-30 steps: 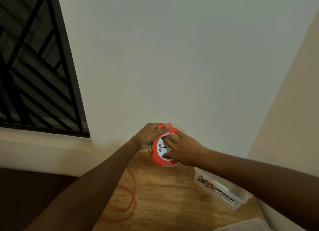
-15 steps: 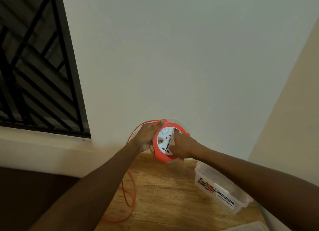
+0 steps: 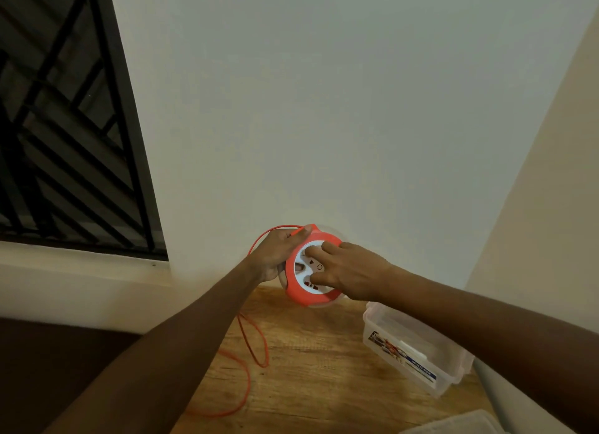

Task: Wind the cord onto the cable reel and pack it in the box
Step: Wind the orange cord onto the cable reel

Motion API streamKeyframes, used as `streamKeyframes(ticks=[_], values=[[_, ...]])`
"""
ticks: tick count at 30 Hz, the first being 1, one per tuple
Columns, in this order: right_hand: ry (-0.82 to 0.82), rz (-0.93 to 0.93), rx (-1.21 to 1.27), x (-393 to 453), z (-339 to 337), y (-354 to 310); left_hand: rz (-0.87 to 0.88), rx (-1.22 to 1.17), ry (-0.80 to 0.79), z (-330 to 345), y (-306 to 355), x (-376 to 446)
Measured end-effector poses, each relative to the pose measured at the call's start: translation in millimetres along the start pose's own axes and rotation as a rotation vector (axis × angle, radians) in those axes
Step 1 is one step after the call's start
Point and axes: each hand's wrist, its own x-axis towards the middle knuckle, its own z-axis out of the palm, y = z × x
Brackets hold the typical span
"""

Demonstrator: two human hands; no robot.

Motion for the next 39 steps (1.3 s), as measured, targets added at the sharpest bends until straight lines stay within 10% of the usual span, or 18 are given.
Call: streamKeyframes(ticks=[9, 39], values=[[-0.127, -0.279, -0.224, -6.0, -24.8, 4.8, -0.023, 0.112, -0.076, 6.9, 2.2, -5.8], [-0.139, 0.245, -0.037, 3.7, -4.1, -21.6, -0.021, 0.029, -0.022, 4.1, 3.0, 0.4]])
